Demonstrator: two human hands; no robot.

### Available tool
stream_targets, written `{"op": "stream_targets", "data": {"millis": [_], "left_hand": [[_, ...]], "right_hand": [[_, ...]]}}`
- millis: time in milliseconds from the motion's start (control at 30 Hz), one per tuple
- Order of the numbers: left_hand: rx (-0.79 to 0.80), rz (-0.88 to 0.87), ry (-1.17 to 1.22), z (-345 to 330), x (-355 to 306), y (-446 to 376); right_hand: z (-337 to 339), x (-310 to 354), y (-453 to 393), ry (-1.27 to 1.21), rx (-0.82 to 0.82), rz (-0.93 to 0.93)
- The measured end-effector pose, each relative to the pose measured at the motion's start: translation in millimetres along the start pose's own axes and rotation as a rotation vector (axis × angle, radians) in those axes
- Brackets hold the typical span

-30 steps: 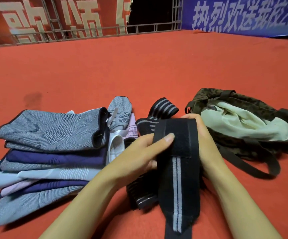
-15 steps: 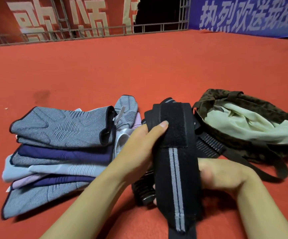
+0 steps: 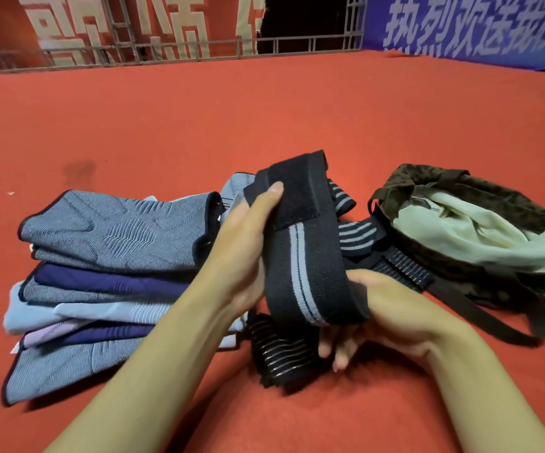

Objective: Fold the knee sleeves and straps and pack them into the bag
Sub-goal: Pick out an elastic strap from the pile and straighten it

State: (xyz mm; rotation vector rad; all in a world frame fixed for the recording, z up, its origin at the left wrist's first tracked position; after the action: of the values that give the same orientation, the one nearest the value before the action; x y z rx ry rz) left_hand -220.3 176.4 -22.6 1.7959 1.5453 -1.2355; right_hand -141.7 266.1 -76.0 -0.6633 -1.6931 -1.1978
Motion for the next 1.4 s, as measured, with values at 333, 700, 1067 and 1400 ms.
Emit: {"op": "stream_targets", "data": {"millis": [333, 700, 1067, 1400], "left_hand": [[0.23, 0.016, -0.035, -15.6, 4.1, 7.6], [0.339, 0.092, -0.021, -13.6, 34.1, 14.5], [0.342, 0.126, -0.47, 0.3, 58.5, 14.0], [0.337, 0.351, -0.339, 1.5, 81.8, 23.1]], "right_hand": [[52.3, -0.5, -6.3, -0.584, -0.118, 0.078], [79.3, -3.2, -4.5, -0.398, -0.441, 0.17], [100.1, 6.7, 6.3, 0.064, -0.711, 0.278], [107.7, 33.9, 41.8, 0.278, -1.041, 0.486]]}}
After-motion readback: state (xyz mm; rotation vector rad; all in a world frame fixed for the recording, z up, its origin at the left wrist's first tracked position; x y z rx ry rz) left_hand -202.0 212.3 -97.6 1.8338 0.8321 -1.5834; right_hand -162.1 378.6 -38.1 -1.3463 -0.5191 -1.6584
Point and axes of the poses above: each hand's wrist, its own y-axis away from the middle knuckle, its own z-axis out of the back of the hand, x = y × z, the point moved 10 cm from there along -y, towards the middle knuckle, and after that the axes turned 12 degrees about -z, right-handed, at the moved point
